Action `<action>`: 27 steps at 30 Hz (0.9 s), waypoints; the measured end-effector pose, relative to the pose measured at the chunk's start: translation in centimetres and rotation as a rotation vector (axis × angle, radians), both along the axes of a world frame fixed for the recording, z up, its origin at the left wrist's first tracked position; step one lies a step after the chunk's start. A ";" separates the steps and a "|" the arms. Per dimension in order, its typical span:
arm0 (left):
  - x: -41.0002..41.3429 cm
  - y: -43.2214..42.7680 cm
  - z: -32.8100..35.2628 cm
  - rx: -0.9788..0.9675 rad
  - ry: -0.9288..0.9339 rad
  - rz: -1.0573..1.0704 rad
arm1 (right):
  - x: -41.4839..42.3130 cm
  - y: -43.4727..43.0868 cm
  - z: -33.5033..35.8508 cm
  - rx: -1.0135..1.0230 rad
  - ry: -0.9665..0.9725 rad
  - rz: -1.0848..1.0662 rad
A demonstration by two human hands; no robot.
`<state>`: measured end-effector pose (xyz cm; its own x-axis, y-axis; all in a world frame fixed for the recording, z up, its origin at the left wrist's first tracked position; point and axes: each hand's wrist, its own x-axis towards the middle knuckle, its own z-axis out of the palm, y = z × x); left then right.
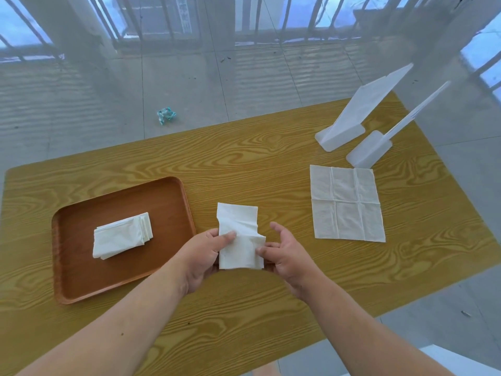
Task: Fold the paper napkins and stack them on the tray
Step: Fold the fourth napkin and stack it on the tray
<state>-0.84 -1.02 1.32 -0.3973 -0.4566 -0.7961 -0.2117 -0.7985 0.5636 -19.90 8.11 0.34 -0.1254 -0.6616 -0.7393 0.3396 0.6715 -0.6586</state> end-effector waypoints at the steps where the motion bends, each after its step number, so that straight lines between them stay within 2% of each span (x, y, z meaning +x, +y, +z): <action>1: 0.2 -0.3 0.2 -0.036 0.011 -0.011 | 0.0 -0.4 0.3 -0.032 0.035 0.006; 5: 1.0 -1.4 0.5 -0.242 -0.051 -0.132 | -0.7 -1.7 1.4 -0.151 0.136 0.020; 8: 1.1 -2.2 0.9 -0.475 -0.202 -0.309 | -1.2 -2.6 2.0 -0.203 0.252 0.113; 13: 0.7 -2.7 2.0 -0.737 -0.442 -0.540 | -1.3 -3.0 2.4 -0.207 0.484 0.279; 17: 0.7 -2.5 2.3 -0.898 -0.539 -0.581 | -0.9 -3.0 2.2 -0.198 0.598 0.314; 19: 0.8 -2.4 2.1 -0.927 -0.535 -0.555 | -0.5 -2.9 2.1 -0.201 0.580 0.298; 23: 1.2 -2.3 1.3 -0.904 -0.420 -0.485 | -0.2 -3.4 2.5 -0.197 0.247 0.077; 27: 1.1 -2.4 0.8 -0.598 -0.156 -0.231 | -0.1 -3.6 3.0 -0.210 0.128 0.016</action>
